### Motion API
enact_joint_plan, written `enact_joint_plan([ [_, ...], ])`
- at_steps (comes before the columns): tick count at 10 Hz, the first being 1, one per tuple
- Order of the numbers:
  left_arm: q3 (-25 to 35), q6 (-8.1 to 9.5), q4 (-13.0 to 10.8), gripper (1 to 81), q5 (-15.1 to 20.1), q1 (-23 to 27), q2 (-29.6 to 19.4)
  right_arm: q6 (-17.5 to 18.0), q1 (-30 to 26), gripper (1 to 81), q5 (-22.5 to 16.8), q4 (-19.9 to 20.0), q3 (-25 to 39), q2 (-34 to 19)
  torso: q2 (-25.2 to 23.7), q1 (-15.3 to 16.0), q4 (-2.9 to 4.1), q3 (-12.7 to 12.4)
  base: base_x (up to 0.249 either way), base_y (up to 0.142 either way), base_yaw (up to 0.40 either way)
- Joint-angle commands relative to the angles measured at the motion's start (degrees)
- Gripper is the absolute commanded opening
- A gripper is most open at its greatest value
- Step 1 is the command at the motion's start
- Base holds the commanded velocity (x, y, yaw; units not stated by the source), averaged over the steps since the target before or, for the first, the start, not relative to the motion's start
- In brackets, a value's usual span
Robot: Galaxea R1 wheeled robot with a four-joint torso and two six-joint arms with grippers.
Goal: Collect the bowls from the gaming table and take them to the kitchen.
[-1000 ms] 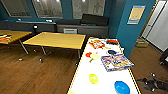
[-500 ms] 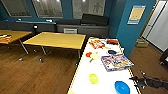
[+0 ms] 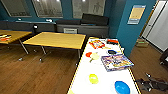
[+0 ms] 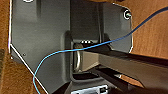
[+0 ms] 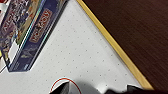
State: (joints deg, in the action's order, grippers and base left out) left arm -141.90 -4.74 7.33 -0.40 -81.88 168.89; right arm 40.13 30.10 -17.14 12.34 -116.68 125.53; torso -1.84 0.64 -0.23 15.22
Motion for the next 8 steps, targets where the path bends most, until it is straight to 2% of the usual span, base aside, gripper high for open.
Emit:
enact_joint_plan([
  [1, 0.39, -0.36, 0.32, 81.1, 4.01, 1.77, -0.04, 0.03, -7.38, 81.1, -2.11, 0.50, -1.00, -3.50, 0.00, 0.00, 0.00, 0.00, 0.000, 0.000, 0.000],
  [5, -0.31, -0.44, 0.32, 81.1, 4.01, 1.77, 0.58, 0.03, -3.95, 81.1, -1.58, 0.58, -1.26, -1.39, 0.00, 0.00, 0.00, 0.00, 0.000, 0.000, 0.000],
  [8, -0.84, -0.44, 0.41, 81.1, 4.01, 1.77, 0.49, 0.03, -2.36, 81.1, -1.05, 0.58, -2.49, 2.55, 0.00, 0.00, 0.00, 0.00, 0.000, 0.000, 0.000],
])
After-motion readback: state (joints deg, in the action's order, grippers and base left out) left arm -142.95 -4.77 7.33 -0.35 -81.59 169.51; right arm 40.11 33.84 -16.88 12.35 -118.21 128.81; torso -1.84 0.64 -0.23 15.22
